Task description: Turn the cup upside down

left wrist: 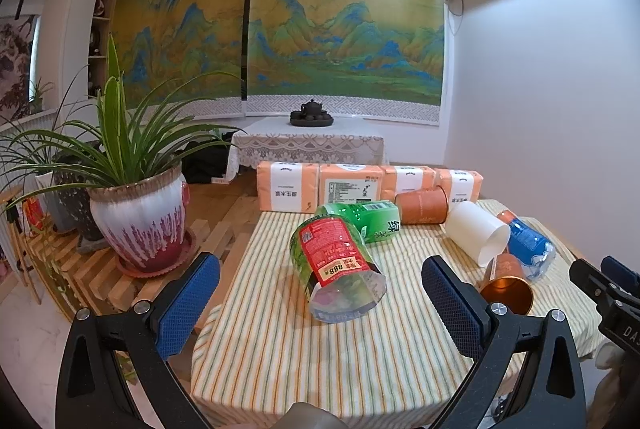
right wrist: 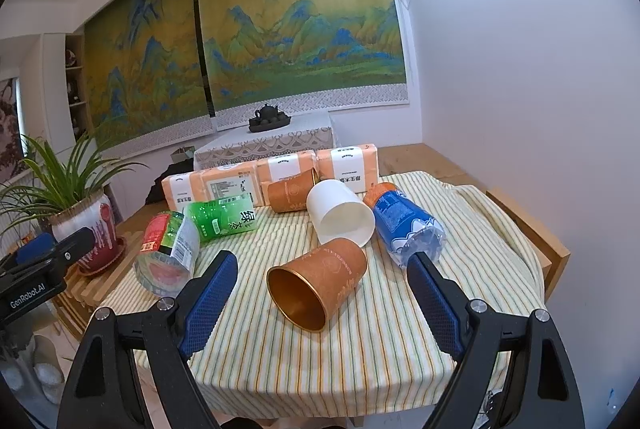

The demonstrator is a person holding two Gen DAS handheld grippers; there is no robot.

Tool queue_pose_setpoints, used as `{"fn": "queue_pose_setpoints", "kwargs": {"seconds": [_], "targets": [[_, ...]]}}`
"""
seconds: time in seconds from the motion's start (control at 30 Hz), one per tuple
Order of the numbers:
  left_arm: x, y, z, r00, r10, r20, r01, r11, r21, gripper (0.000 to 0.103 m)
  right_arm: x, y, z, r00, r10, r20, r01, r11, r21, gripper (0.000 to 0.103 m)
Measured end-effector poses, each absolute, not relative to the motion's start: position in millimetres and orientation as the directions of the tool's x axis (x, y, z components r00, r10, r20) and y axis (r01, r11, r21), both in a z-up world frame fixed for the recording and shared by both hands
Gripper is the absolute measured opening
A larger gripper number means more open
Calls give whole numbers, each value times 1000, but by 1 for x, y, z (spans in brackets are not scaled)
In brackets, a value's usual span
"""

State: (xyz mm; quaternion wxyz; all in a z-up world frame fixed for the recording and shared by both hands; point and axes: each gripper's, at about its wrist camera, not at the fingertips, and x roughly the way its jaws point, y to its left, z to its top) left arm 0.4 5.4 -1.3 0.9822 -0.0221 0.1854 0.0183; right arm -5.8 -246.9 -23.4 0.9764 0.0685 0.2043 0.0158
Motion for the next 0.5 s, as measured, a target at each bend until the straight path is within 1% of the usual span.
{"fn": "queue_pose_setpoints", "kwargs": {"seconds": [0.5], "targets": [[2,6,-2,929,23,-370,-41,998,-39,102,-3,-245,-23,914,61,-400,-5,990,141,84]]}}
